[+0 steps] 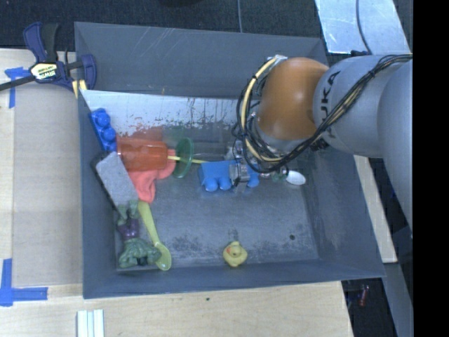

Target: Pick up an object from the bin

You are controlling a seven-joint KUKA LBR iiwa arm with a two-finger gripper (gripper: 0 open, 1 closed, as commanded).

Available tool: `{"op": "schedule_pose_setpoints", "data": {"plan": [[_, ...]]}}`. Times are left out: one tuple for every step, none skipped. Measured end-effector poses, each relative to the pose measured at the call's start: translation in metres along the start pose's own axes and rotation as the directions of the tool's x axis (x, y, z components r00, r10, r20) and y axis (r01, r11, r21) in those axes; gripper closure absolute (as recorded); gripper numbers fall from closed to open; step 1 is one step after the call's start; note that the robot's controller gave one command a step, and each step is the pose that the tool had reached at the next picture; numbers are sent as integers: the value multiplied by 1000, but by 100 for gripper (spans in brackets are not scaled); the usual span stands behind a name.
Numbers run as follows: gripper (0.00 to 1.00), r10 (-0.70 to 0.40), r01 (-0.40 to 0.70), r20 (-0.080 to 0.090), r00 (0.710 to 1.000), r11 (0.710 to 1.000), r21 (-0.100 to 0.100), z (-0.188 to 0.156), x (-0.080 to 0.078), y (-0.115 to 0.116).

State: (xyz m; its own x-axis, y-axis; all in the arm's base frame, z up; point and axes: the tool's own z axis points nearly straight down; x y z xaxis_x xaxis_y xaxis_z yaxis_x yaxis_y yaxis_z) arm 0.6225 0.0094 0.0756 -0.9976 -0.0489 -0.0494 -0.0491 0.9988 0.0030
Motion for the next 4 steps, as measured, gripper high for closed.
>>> {"op": "schedule_pose_setpoints", "data": {"plan": [[100, 1, -1, 0, 1000, 1000, 0, 0, 0, 0], [100, -49, 49, -9, 999, 999, 0, -54, -1, 5], [100, -35, 35, 5, 999, 999, 0, -116, 6, -4], [100, -77, 77, 8, 997, 997, 1, -44, 4, -4]]}}
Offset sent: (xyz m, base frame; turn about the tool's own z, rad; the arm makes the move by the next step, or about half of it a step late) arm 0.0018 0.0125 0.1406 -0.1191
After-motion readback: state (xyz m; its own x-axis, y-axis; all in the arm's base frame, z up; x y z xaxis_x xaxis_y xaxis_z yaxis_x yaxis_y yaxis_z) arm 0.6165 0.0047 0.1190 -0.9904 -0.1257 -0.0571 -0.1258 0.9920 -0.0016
